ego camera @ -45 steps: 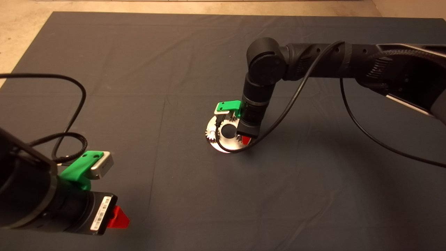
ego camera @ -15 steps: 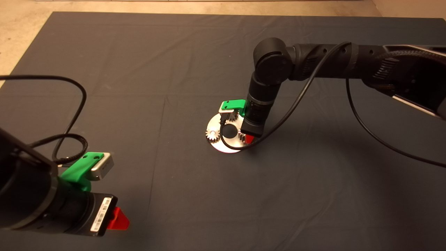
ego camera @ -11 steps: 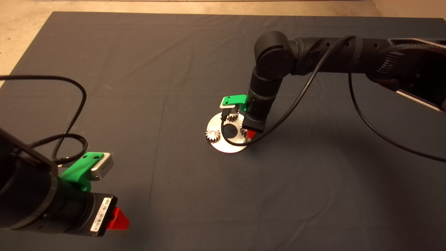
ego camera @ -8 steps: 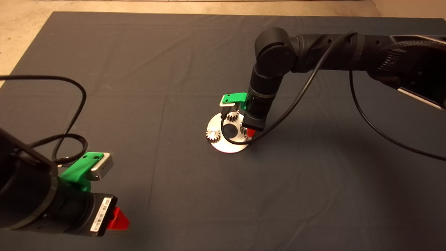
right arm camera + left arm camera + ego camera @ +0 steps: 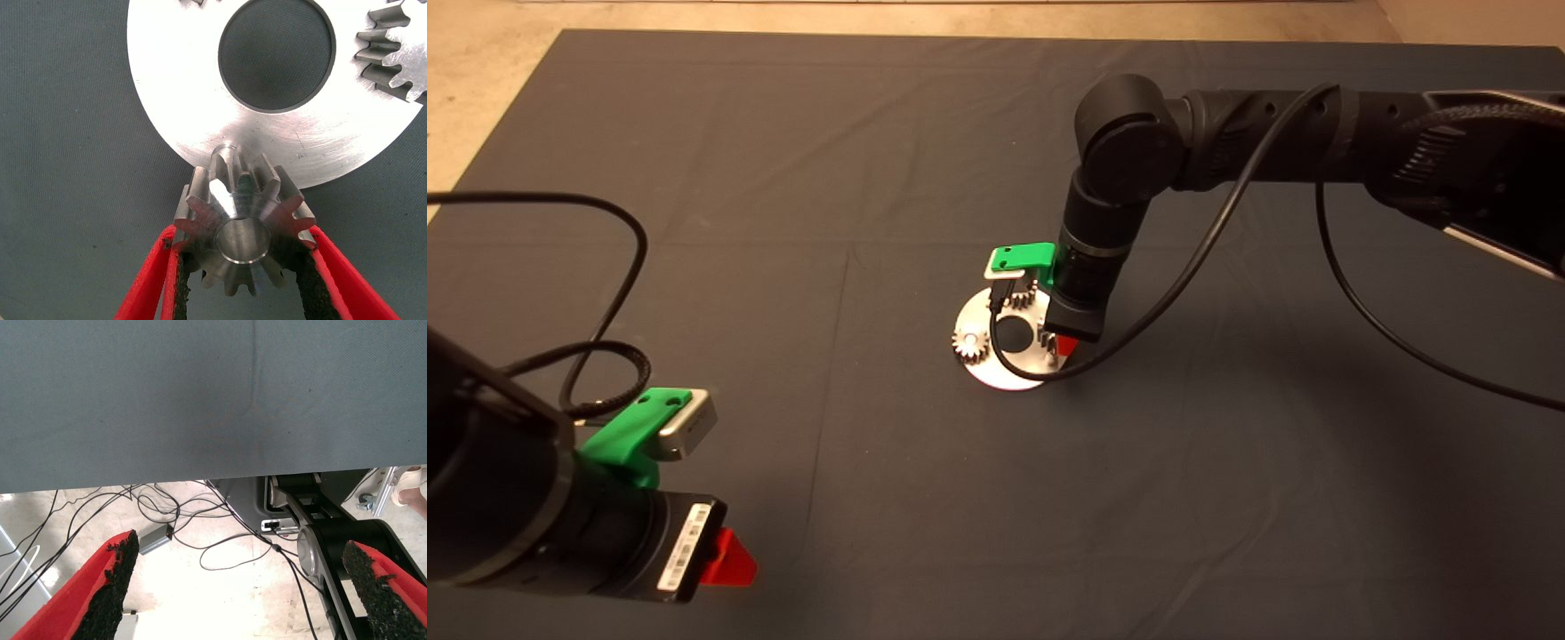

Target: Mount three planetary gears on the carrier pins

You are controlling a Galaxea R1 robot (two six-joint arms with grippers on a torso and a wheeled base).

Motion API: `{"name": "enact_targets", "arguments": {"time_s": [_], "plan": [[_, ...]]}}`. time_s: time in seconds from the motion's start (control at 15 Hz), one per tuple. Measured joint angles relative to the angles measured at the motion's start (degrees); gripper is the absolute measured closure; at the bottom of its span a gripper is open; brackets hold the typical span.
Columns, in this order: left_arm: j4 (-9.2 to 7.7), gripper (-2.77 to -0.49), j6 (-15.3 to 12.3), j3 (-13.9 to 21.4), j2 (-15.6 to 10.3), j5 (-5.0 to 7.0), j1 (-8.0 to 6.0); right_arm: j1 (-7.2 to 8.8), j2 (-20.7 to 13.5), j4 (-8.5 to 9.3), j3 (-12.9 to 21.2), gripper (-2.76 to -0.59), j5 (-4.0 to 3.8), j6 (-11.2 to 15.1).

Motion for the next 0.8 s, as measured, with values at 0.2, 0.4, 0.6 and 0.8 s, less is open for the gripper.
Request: {"name": "enact_targets", "arguments": {"time_s": [0.2, 0.4, 0.6, 0.8], "plan": [[0.0, -2.17, 0.0, 0.0, 0.0, 0.0, 0.0, -0.11, 0.0, 0.0, 0.3, -0.94, 0.0, 0.0], [0.0, -2.17, 0.0, 0.0, 0.0, 0.0, 0.05, -0.74, 0.0, 0.0, 0.4, -0.94, 0.0, 0.0], [0.0, -2.17, 0.0, 0.0, 0.0, 0.0, 0.33, -1.73, -0.5, -0.02, 0.4, -0.94, -0.02, 0.0], [0.0, -2.17, 0.0, 0.0, 0.0, 0.0, 0.35, -2.05, -0.8, -0.63, 0.5, -0.94, -0.04, 0.0]]}}
